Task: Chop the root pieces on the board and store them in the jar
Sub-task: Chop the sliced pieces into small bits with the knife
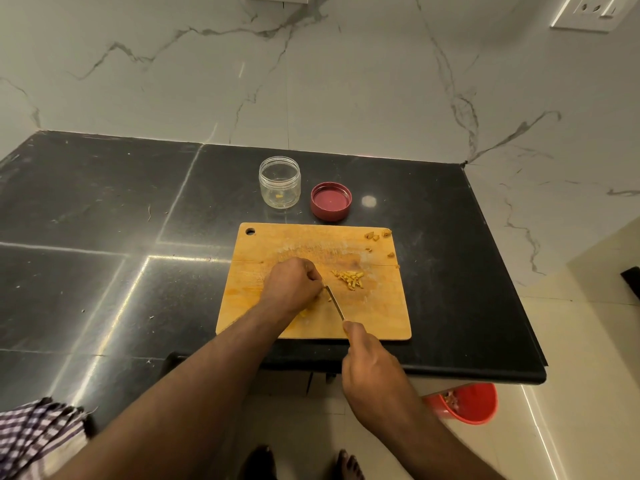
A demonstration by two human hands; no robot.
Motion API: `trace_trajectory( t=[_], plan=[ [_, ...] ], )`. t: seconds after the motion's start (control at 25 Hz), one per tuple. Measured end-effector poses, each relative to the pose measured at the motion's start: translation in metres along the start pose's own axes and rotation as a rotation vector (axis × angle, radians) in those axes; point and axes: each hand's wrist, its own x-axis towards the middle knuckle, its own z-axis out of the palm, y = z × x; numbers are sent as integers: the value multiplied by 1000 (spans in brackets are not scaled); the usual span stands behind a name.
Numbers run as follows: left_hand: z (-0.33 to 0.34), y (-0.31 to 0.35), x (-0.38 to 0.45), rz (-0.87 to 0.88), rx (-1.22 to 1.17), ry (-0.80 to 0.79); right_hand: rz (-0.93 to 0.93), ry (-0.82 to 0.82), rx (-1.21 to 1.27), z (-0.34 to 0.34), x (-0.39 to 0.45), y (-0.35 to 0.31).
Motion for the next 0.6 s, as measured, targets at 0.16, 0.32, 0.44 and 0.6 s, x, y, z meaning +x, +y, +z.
trace_trajectory(
  t=[0.16, 0.32, 0.44, 0.6],
  plan=[
    [1, -1, -2, -11, 21, 27, 0, 69, 21, -5, -5, 3],
    [2, -2, -7, -23, 63, 73, 3, 57, 34, -4, 8, -1],
    [3, -3, -8, -42, 53, 71, -23, 60, -5, 0, 18, -2],
    [3, -3, -7, -74, 38, 97, -2, 13, -4, 1, 26, -5]
  ],
)
